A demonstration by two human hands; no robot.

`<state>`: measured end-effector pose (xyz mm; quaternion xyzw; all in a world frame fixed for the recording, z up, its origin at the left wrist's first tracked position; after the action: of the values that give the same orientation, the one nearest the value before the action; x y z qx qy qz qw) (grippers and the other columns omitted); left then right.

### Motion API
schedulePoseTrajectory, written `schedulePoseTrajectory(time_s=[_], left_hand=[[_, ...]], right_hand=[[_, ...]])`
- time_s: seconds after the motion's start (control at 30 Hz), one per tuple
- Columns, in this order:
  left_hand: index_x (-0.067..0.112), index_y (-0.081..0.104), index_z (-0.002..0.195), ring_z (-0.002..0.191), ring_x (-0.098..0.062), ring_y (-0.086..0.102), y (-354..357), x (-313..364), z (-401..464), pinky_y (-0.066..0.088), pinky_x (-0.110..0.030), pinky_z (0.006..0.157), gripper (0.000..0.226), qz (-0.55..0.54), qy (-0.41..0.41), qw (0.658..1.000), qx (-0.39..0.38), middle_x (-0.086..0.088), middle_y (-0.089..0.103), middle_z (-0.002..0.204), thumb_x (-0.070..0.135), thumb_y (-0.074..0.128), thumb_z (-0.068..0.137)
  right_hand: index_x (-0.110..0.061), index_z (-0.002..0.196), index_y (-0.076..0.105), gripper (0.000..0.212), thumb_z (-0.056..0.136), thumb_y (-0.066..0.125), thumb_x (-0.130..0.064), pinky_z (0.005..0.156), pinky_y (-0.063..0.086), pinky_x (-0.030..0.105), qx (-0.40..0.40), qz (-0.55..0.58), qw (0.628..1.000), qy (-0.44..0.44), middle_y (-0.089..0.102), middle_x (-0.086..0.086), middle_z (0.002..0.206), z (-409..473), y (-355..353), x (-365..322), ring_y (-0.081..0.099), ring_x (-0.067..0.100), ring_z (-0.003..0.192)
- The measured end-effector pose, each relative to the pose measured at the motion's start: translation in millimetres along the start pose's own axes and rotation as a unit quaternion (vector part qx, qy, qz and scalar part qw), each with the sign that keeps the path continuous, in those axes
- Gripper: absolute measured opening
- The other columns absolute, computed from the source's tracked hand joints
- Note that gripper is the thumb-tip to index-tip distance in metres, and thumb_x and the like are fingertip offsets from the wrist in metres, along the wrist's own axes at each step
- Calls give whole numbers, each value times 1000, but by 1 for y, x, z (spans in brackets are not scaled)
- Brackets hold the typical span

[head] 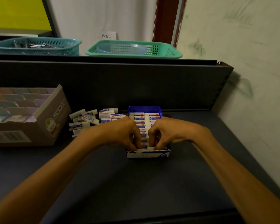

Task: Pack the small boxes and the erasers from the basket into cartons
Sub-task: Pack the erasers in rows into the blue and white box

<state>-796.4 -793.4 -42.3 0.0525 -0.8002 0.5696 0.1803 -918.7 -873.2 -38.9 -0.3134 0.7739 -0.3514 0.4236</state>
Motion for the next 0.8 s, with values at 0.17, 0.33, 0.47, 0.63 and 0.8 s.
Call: schedulePoseTrajectory(time_s=[0.17, 0.33, 0.47, 0.63, 0.8], left_hand=[[26, 66, 103, 106, 4, 49, -1, -2, -2, 43, -11, 81, 20, -15, 7, 1000, 15, 11, 59, 119, 24, 65, 84], [25, 67, 104, 100, 6, 51, -4, 0, 0, 43, -7, 75, 21, -27, 10, 1000, 6, 12, 62, 115, 26, 65, 83], [26, 67, 104, 104, -3, 57, -4, 1, 3, 46, -11, 76, 20, -14, 8, 1000, -1, 11, 62, 114, 28, 65, 84], [26, 67, 104, 104, -4, 57, -4, 0, 3, 46, -12, 76, 19, -14, 2, 1000, -13, 10, 62, 114, 27, 65, 85], [26, 67, 103, 103, -4, 57, -4, 1, 2, 46, -12, 76, 18, -15, 3, 1000, -14, 10, 63, 113, 27, 64, 85]], right_hand=[[-26, 102, 66, 19, 84, 68, -18, 74, 45, 14, 12, 20, 1000, -13, 55, -13, 119, -12, -4, 4, 48, 5, 113], [-31, 93, 65, 14, 84, 68, -21, 82, 47, 18, 21, 45, 999, -12, 58, -12, 119, -14, -3, 5, 50, 4, 114], [-23, 97, 66, 12, 86, 67, -18, 76, 46, 15, 9, 15, 1000, -1, 59, -8, 120, -9, -1, 2, 51, 7, 113], [-19, 95, 66, 9, 87, 65, -16, 75, 45, 15, -4, 7, 1000, -6, 57, -9, 119, -9, 1, 1, 50, 6, 112], [-22, 93, 65, 8, 87, 65, -16, 75, 43, 12, -2, 10, 1000, -18, 56, -9, 121, -11, 1, 1, 49, 5, 114]])
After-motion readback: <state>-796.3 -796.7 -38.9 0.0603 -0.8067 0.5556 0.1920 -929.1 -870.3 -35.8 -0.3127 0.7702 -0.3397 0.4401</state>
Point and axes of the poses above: each hand's wrist, its own z-axis towards the middle knuckle, its own y-axis out of the palm, x = y × z, the point moved 4 cm from there along z, towards the middle knuckle
